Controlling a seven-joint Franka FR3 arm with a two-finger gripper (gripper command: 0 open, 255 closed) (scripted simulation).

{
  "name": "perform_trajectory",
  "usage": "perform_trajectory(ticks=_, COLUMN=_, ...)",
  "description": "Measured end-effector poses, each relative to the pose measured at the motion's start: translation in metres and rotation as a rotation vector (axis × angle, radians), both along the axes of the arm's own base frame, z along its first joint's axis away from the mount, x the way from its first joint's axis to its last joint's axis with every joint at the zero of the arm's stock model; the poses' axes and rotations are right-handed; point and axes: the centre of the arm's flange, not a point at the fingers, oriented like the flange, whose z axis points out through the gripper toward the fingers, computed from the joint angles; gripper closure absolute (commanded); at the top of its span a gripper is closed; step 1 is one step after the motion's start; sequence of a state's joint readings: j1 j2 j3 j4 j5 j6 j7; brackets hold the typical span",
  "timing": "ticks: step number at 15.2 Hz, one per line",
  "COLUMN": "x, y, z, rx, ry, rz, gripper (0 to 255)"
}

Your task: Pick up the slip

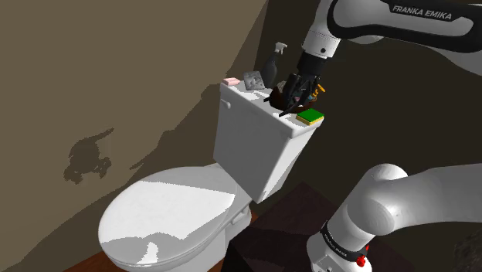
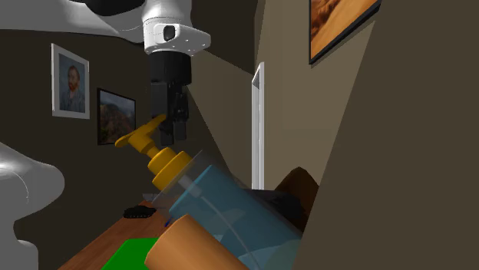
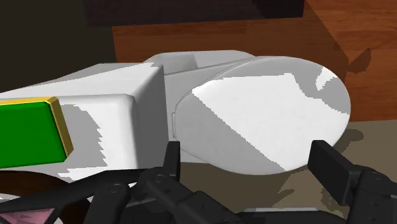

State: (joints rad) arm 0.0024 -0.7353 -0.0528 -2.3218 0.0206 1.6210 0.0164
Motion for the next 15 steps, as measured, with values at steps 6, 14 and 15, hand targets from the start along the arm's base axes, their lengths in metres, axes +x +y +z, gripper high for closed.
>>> perform_trajectory(ticks=6, x=0.045, y=-0.041, z=-0.001, rx=0.009, ry=0.043, rz=0.035, gripper=0)
perform_trajectory(ticks=14, x=0.134, y=-0.113, z=-0.009, rx=0.027, ry=0.130, rz=0.104, gripper=0)
perform_trajectory(ticks=15, x=0.148, y=-0.123, z=-0.009, rx=0.029, ry=0.140, rz=0.113, gripper=0)
